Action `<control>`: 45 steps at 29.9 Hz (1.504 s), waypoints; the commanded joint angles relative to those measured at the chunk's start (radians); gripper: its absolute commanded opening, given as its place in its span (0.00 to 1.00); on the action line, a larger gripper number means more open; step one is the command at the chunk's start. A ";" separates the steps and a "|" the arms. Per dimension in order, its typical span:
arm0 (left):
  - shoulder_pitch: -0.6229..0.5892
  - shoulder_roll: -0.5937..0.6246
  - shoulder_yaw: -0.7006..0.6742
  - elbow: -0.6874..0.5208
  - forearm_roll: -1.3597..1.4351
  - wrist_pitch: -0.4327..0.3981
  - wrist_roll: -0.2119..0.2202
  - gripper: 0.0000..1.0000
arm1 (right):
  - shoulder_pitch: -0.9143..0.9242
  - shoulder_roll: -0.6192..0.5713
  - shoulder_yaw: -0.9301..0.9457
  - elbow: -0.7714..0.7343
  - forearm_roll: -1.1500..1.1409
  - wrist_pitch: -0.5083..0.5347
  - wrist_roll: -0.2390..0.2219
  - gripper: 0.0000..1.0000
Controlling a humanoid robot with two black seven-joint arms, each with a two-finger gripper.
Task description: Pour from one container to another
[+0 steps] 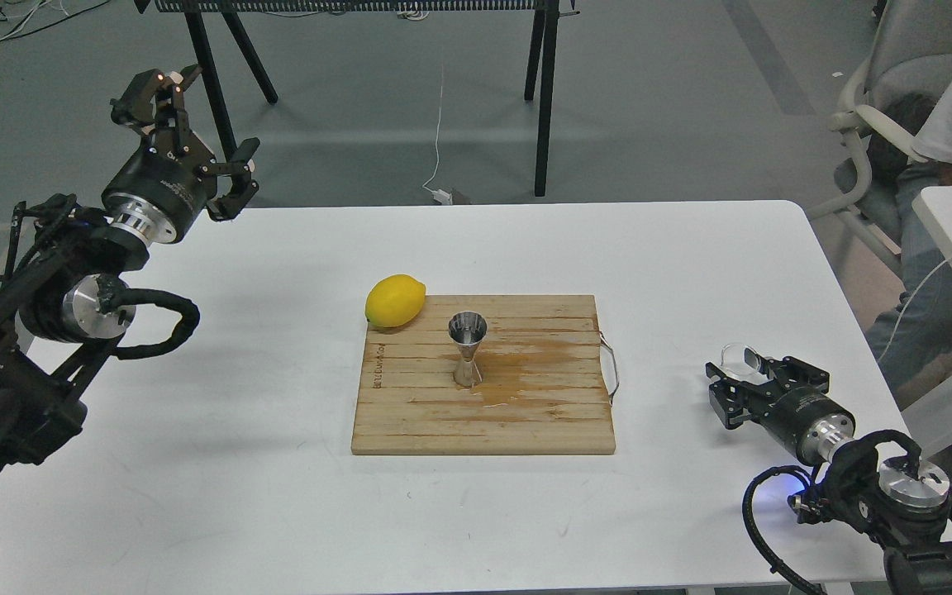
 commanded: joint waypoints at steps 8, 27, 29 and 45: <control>0.000 -0.003 0.000 -0.001 0.000 0.000 -0.001 1.00 | -0.085 -0.074 0.008 0.110 -0.003 0.004 0.012 0.98; -0.017 -0.065 -0.136 0.120 -0.084 -0.048 -0.001 1.00 | 0.194 -0.226 0.018 0.055 -0.198 0.359 0.216 1.00; -0.040 -0.073 -0.155 0.166 -0.107 -0.072 -0.002 1.00 | 0.255 -0.218 0.007 0.000 -0.209 0.359 0.242 1.00; -0.104 -0.076 -0.164 0.290 -0.238 -0.178 -0.004 1.00 | 0.736 -0.025 -0.239 -0.594 -0.241 0.359 0.247 1.00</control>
